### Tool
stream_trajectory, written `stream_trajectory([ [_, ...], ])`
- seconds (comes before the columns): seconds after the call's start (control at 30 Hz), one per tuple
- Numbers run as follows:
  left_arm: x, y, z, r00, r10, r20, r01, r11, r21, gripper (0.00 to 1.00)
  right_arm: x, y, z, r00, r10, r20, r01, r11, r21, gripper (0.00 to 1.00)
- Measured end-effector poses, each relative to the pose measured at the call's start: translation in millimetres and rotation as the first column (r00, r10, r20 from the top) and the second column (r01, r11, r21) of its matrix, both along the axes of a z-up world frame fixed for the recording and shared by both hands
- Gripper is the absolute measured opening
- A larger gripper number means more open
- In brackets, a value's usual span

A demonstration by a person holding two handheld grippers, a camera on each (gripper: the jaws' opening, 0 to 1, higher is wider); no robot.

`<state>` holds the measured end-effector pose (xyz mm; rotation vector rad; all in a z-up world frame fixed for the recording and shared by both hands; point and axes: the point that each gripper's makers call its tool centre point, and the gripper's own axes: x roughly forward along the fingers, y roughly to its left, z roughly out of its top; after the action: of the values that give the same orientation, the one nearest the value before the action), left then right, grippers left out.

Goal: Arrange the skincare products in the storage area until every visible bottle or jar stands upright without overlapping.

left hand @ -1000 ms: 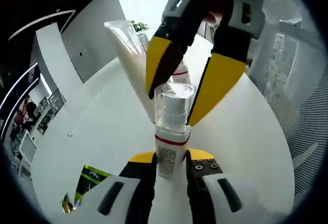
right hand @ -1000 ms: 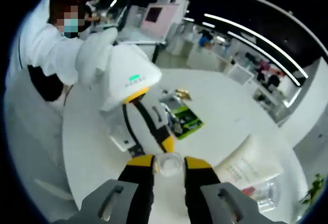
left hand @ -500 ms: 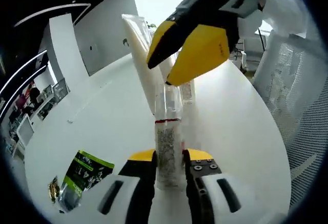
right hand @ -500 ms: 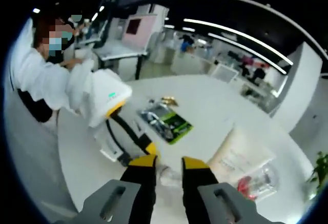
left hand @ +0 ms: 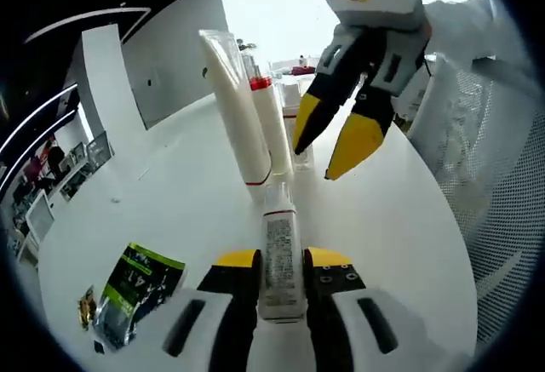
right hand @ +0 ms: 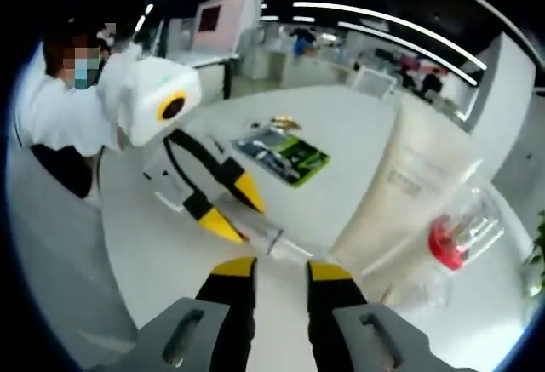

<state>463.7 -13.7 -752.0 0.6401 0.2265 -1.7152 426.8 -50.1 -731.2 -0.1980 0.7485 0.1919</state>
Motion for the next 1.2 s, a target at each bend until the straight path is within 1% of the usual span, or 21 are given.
stream_trajectory([
  [0.1, -3.3, 2.4, 2.1, 1.000, -0.016, 0.014, 0.016, 1.000, 0.000, 0.23, -1.7, -0.5, -5.7, 1.000, -0.012, -0.018, 0.012, 1.000, 0.007, 0.20],
  [0.13, -4.5, 2.8, 3.9, 1.000, -0.018, 0.019, 0.019, 1.000, -0.007, 0.23, -3.6, 0.7, -7.8, 0.999, -0.044, -0.033, 0.045, 0.998, 0.042, 0.21],
  [0.2, -5.5, 2.2, 10.9, 1.000, -0.012, 0.021, 0.012, 0.999, -0.035, 0.23, -0.2, 3.3, -3.0, 0.993, -0.115, -0.003, 0.115, 0.982, 0.147, 0.22],
  [0.27, -5.5, 0.9, 19.4, 1.000, 0.006, 0.000, -0.006, 0.997, -0.074, 0.23, 0.5, 3.4, 2.7, 0.987, -0.161, 0.014, 0.154, 0.966, 0.206, 0.24],
  [0.33, -2.1, -1.6, 30.6, 0.999, 0.030, -0.018, -0.032, 0.991, -0.130, 0.23, 2.2, 2.4, 10.6, 0.976, -0.217, 0.032, 0.199, 0.938, 0.282, 0.25],
  [0.4, -4.5, -2.7, 41.0, 0.998, 0.019, -0.054, -0.029, 0.983, -0.181, 0.23, 0.4, 1.9, 16.7, 0.974, -0.223, 0.038, 0.202, 0.936, 0.289, 0.27],
  [0.47, -7.3, -3.9, 53.2, 0.994, 0.015, -0.113, -0.041, 0.972, -0.231, 0.23, 0.4, 0.8, 22.7, 0.970, -0.236, 0.058, 0.209, 0.933, 0.293, 0.27],
  [0.53, -6.7, -4.1, 60.6, 0.995, 0.023, -0.092, -0.045, 0.967, -0.252, 0.23, 2.0, 2.4, 31.1, 0.957, -0.281, 0.077, 0.234, 0.898, 0.372, 0.27],
  [0.57, -7.5, -4.8, 65.8, 0.996, 0.025, -0.090, -0.048, 0.962, -0.268, 0.23, 2.1, 2.6, 36.4, 0.945, -0.315, 0.085, 0.251, 0.868, 0.429, 0.26],
  [0.6, -9.6, -5.3, 69.7, 0.995, 0.017, -0.098, -0.044, 0.958, -0.282, 0.23, 2.0, 2.2, 39.4, 0.937, -0.338, 0.088, 0.261, 0.846, 0.465, 0.26],
  [0.63, -15.5, -6.9, 77.6, 0.993, -0.009, -0.116, -0.028, 0.948, -0.317, 0.23, 1.9, 2.9, 44.1, 0.928, -0.359, 0.095, 0.263, 0.816, 0.515, 0.26],
  [0.67, -19.7, -7.5, 82.4, 0.993, -0.031, -0.113, -0.009, 0.941, -0.338, 0.23, 2.2, 3.5, 48.7, 0.922, -0.372, 0.106, 0.256, 0.794, 0.551, 0.26],
  [0.7, -24.7, -7.8, 85.9, 0.992, -0.053, -0.114, 0.011, 0.938, -0.348, 0.21, 0.4, 5.1, 52.8, 0.916, -0.389, 0.096, 0.259, 0.757, 0.600, 0.27],
  [0.73, -22.0, -8.0, 85.6, 0.992, -0.036, -0.118, -0.007, 0.939, -0.343, 0.21, 1.9, 2.5, 58.7, 0.898, -0.426, 0.110, 0.266, 0.726, 0.634, 0.28],
  [0.77, -24.5, -9.0, 87.2, 0.991, -0.048, -0.128, -0.001, 0.935, -0.354, 0.21, 1.8, -0.9, 65.4, 0.879, -0.461, 0.120, 0.272, 0.693, 0.668, 0.28],
  [0.87, -27.0, -10.8, 88.7, 0.989, -0.053, -0.135, 0.001, 0.931, -0.364, 0.21, -2.0, -13.4, 70.3, 0.841, -0.530, 0.114, 0.314, 0.648, 0.694, 0.25],
  [0.9, -29.0, -12.0, 90.3, 0.988, -0.060, -0.141, 0.002, 0.927, -0.376, 0.21, -4.3, -12.9, 69.1, 0.846, -0.523, 0.102, 0.317, 0.648, 0.692, 0.22],
  [1.0, -31.9, -15.4, 89.2, 0.986, -0.063, -0.151, 0.002, 0.926, -0.377, 0.21, -6.7, -12.4, 71.9, 0.836, -0.545, 0.072, 0.333, 0.606, 0.722, 0.19],
  [1.13, -32.7, -19.7, 78.3, 0.989, -0.047, -0.143, -0.005, 0.939, -0.345, 0.22, -6.5, -10.8, 78.7, 0.824, -0.560, 0.088, 0.328, 0.598, 0.731, 0.13],
  [1.17, -32.8, -20.3, 76.4, 0.989, -0.043, -0.144, -0.008, 0.941, -0.339, 0.22, -6.3, -8.8, 78.2, 0.827, -0.554, 0.099, 0.331, 0.622, 0.710, 0.13],
  [1.2, -34.1, -21.3, 73.7, 0.989, -0.042, -0.141, -0.007, 0.945, -0.327, 0.22, -6.5, -10.3, 76.3, 0.830, -0.545, 0.122, 0.336, 0.661, 0.671, 0.13],
])
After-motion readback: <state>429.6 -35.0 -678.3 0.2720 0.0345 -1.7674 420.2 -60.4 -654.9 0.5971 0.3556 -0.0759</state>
